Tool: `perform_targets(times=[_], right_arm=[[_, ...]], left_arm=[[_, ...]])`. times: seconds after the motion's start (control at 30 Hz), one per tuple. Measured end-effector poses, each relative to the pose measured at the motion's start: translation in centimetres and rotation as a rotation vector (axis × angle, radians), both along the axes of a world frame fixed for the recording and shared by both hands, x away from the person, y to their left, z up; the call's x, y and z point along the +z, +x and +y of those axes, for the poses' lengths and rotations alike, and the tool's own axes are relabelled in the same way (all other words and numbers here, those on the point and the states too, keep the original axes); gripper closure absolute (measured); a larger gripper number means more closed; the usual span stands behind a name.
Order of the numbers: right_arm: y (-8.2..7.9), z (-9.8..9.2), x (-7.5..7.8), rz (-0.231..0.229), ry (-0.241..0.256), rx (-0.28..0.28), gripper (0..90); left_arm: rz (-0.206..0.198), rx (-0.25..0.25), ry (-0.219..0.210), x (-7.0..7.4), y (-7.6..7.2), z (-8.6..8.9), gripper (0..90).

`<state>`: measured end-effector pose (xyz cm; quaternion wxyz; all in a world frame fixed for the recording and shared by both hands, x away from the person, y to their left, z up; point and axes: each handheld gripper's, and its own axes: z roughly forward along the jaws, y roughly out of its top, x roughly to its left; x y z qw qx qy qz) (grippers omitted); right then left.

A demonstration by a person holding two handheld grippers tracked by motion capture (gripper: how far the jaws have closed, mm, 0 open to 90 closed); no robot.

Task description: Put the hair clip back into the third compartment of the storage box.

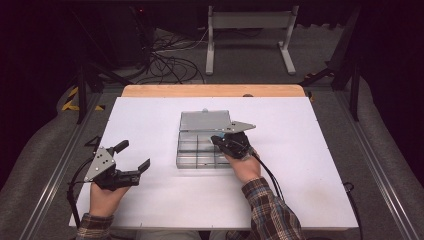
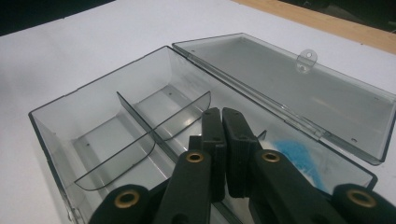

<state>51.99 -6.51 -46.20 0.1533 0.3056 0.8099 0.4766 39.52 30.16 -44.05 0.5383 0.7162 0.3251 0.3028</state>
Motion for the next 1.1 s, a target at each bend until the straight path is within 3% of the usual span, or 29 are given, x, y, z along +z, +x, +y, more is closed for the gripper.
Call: perform_targets(times=[0.1,0.27,0.53,0.87,1.1], right_arm=[[0.01,-0.12,0.02,0.0,-0.003,-0.005,83.5],[-0.03,-0.22,0.12,-0.009,0.008,-0.015,63.6],[-0.13,-0.43,0.34,-0.007,0.044,-0.007,47.1],[-0.33,-0.66,0.57,-0.018,0.082,0.008,31.2],[-0.65,-0.91,0.7,-0.026,0.094,0.022,25.2]], left_arm=[[-0.002,0.0,-0.003,0.0,0.0,0.02,5.8],[-0.002,-0.001,-0.002,-0.01,0.01,0.02,5.8],[-0.005,-0.001,-0.001,0.02,-0.01,0.03,5.7],[-0.007,0.0,-0.001,0.04,-0.04,-0.01,5.8],[-0.007,-0.001,-0.002,0.06,-0.05,-0.01,5.7]])
